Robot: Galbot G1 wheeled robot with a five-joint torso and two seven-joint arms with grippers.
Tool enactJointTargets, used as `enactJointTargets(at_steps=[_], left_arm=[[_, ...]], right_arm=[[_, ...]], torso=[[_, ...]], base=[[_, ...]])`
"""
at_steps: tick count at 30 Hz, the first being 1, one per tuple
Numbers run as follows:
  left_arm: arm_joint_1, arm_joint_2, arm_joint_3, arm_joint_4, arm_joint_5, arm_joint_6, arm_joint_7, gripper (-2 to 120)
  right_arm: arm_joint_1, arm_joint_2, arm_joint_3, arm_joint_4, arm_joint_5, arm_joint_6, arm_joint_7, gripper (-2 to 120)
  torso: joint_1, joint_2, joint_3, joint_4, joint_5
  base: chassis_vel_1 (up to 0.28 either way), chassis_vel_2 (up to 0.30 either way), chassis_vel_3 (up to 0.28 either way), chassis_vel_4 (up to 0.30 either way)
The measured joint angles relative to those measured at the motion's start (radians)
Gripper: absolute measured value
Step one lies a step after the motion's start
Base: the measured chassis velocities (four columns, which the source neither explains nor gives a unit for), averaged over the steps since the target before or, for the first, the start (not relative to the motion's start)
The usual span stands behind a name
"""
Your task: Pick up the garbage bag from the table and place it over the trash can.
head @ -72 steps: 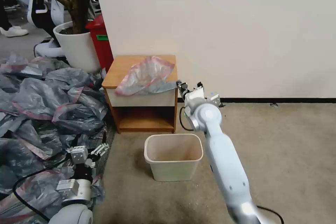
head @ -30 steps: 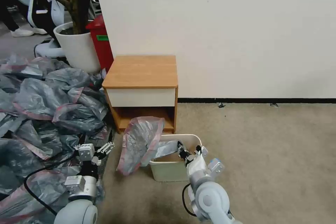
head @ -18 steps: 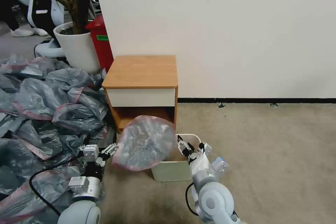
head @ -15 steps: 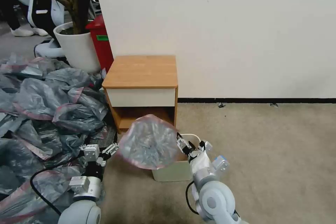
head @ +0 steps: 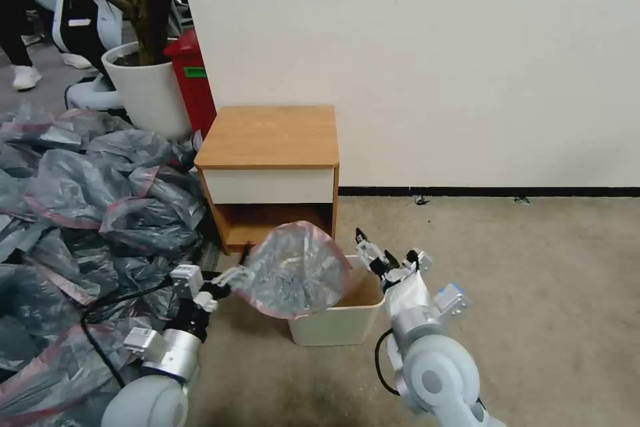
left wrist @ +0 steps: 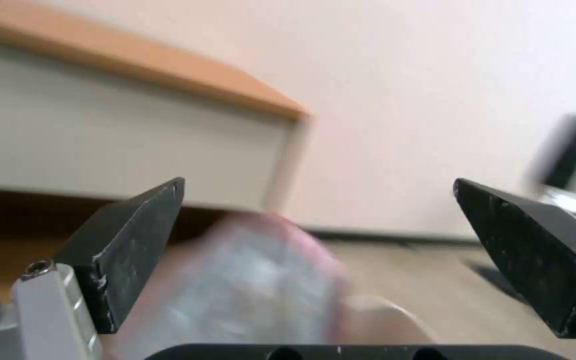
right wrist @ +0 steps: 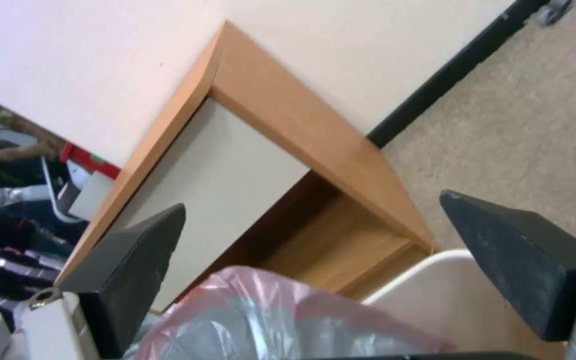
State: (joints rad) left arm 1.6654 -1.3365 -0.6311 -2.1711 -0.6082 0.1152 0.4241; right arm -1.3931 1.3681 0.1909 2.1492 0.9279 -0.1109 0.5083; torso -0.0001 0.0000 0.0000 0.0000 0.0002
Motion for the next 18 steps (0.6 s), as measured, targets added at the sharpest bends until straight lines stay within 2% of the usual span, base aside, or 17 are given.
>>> enactJointTargets(at_steps=[1, 6, 9, 10, 12, 13, 16, 17, 18], left_arm=[[-0.005, 0.007, -0.004, 0.003, 0.005, 0.109, 0.07, 97], [-0.026, 0.006, 0.031, 0.019, 0.035, 0.166, 0.042, 93], [-0.045, 0.008, 0.067, 0.025, 0.058, 0.197, -0.027, 93], [-0.045, 0.008, 0.067, 0.025, 0.058, 0.197, -0.027, 93], [-0.06, 0.016, 0.09, 0.02, 0.063, 0.24, -0.132, 93], [-0.06, 0.016, 0.09, 0.02, 0.063, 0.24, -0.132, 93], [-0.073, 0.024, 0.103, 0.012, 0.066, 0.302, -0.243, 92], [-0.073, 0.024, 0.103, 0.012, 0.066, 0.302, -0.243, 92], [-0.078, 0.028, 0.109, 0.012, 0.066, 0.331, -0.275, 92]], right_arm=[[-0.007, -0.004, 0.016, 0.011, 0.005, -0.001, 0.002, 98], [-0.015, 0.0, 0.024, 0.018, 0.007, -0.002, 0.002, 98], [-0.023, 0.003, 0.027, 0.021, 0.006, -0.002, 0.003, 98], [-0.023, 0.003, 0.027, 0.021, 0.006, -0.002, 0.003, 98], [-0.029, 0.003, 0.032, 0.023, 0.005, -0.002, 0.002, 98], [-0.029, 0.003, 0.032, 0.023, 0.005, -0.002, 0.002, 98], [-0.033, 0.003, 0.036, 0.023, 0.004, -0.002, 0.003, 98], [-0.033, 0.003, 0.036, 0.023, 0.004, -0.002, 0.003, 98], [-0.034, 0.004, 0.036, 0.022, 0.002, -0.002, 0.002, 98]], torso=[[0.0, 0.0, 0.0, 0.0001, -0.0001], [0.0, 0.0, 0.0, 0.0, -0.0002], [0.0, 0.0, 0.0, 0.0, -0.0002], [0.0, 0.0, 0.0, 0.0, -0.0002], [0.0, 0.0, 0.0, 0.0, -0.0003], [0.0, 0.0, 0.0, 0.0, -0.0003], [0.0, 0.0, 0.0, 0.0, -0.0002], [0.0, 0.0, 0.0, 0.0, -0.0002], [0.0, 0.0, 0.0, 0.0001, -0.0002]], base=[[0.0, 0.0, 0.0, 0.0], [0.0, 0.0, 0.0, 0.0], [0.0, 0.0, 0.0, 0.0], [0.0, 0.0, 0.0, 0.0], [0.0, 0.0, 0.0, 0.0], [0.0, 0.0, 0.0, 0.0], [0.0, 0.0, 0.0, 0.0], [0.0, 0.0, 0.0, 0.0], [0.0, 0.0, 0.0, 0.0]])
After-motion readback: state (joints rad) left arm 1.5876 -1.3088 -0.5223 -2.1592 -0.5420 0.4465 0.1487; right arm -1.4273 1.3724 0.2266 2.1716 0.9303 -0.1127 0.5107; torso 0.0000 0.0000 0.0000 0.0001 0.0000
